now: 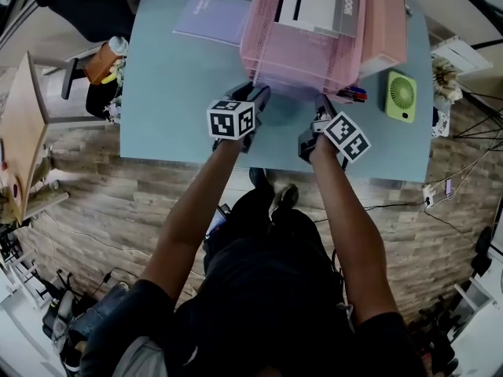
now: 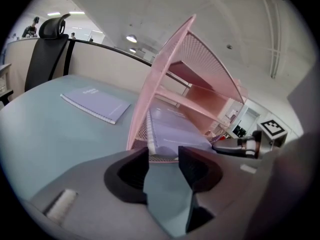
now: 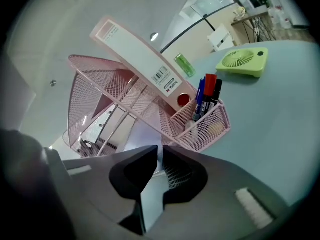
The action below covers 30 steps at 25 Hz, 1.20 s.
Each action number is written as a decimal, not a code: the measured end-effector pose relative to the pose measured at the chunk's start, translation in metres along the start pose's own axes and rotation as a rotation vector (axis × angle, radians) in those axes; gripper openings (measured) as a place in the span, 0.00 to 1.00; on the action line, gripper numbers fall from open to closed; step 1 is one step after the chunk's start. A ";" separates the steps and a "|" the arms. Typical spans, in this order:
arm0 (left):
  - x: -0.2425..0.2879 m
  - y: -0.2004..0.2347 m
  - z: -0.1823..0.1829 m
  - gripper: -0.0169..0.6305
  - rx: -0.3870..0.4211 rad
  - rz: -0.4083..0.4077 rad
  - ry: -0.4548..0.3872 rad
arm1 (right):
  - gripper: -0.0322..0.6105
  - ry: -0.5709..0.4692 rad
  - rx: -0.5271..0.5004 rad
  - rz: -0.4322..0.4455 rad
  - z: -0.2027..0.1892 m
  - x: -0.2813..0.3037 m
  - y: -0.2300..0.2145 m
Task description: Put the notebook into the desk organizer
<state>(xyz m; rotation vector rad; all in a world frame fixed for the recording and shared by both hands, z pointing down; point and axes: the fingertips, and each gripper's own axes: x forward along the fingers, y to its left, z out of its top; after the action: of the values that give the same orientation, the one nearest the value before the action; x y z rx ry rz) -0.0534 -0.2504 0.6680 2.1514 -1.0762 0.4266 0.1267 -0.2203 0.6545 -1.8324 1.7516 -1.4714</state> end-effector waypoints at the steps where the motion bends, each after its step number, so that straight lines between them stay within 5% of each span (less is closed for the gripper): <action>1: 0.000 0.000 0.000 0.39 0.002 0.003 0.004 | 0.09 0.005 -0.012 0.000 0.001 0.001 0.000; 11: -0.041 -0.004 0.017 0.40 0.058 0.006 -0.042 | 0.15 0.007 -0.141 0.039 0.017 -0.033 0.012; 16: -0.084 -0.020 0.028 0.40 0.133 -0.022 -0.079 | 0.15 -0.028 -0.234 0.168 0.025 -0.077 0.059; 24: -0.169 -0.072 0.066 0.40 0.275 -0.072 -0.203 | 0.15 -0.053 -0.622 0.484 0.032 -0.171 0.187; 30: -0.228 -0.117 0.086 0.39 0.378 -0.084 -0.291 | 0.15 -0.039 -0.856 0.565 0.022 -0.235 0.235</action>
<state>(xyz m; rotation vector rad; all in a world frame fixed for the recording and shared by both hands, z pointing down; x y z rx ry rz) -0.0985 -0.1309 0.4297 2.6468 -1.1244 0.3009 0.0420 -0.0962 0.3570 -1.3765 2.8205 -0.4818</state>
